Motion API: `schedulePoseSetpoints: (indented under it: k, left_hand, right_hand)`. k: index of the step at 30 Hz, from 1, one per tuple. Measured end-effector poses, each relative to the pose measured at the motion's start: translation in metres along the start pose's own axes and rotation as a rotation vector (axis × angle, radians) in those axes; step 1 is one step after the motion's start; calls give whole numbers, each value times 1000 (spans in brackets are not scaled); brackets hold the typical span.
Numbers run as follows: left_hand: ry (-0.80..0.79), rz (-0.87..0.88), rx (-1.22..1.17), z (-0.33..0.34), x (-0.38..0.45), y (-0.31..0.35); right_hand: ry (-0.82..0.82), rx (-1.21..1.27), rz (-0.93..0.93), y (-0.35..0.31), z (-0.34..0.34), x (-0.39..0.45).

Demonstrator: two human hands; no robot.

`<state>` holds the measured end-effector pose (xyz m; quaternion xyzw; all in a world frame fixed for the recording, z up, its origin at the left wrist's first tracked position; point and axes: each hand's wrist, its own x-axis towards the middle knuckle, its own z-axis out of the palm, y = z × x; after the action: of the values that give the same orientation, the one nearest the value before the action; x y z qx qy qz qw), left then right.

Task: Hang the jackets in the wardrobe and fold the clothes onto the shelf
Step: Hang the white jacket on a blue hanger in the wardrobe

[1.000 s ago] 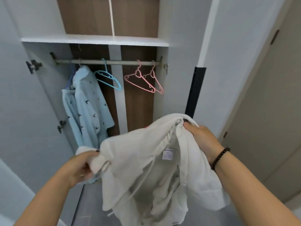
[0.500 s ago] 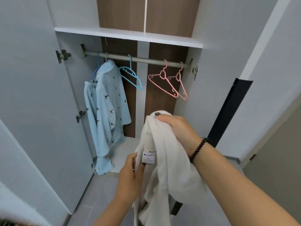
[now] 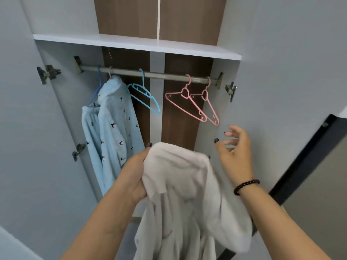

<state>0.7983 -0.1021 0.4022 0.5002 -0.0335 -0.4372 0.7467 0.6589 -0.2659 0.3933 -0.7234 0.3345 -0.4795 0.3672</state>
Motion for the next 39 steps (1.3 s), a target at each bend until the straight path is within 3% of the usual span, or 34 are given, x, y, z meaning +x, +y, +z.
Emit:
schedulePoseSetpoints:
  k: [1,3,5,7,10,12,14,16,18,20,24,26,29,30,32,36,39]
  left_hand:
    - [12,-20,57,3,10,9]
    - [2,-68,145,6,26,21]
    - [15,-91,155,3,44,27]
    - [44,-76,125,-7,58,43]
    - [30,-54,162,-34,69,88]
    - [38,-29,152,-58,79,115]
    - [51,-26,142,-70,86,130]
    - [41,-55,121,-80,96,139]
    - [21,-89,87,-81,105,138]
    - [50,-78,62,-88,117,143]
    - [7,10,-12,-111,138,161]
    - [-11,100,216,-130,150,161]
    - [46,178,826,-152,166,148]
    - [34,165,877,-154,169,143]
    - [40,158,833,-156,179,136]
    - [85,210,501,-135,202,150]
    - [7,205,315,-104,217,170]
  right_hand:
    - [-50,32,-86,-2,14,-2]
    - [-324,-22,-208,-3,46,-13]
    - [-626,-76,-172,3,85,-30]
    - [-752,-81,-70,20,120,-45]
    - [-725,-99,11,43,159,-52]
    - [-615,77,179,43,179,-42]
    - [-554,233,218,31,197,-26]
    - [-665,274,125,8,227,-18]
    - [-909,238,30,-11,249,-20]
    - [-993,224,1,-18,277,-21]
    - [-742,272,94,-11,308,7]
    - [-627,278,114,-9,314,28]
    - [-553,279,81,-12,317,64]
    - [-557,282,79,-13,317,75]
    - [-566,253,68,-13,319,94]
    - [-578,143,71,1,321,132]
    - [-771,67,110,21,320,144]
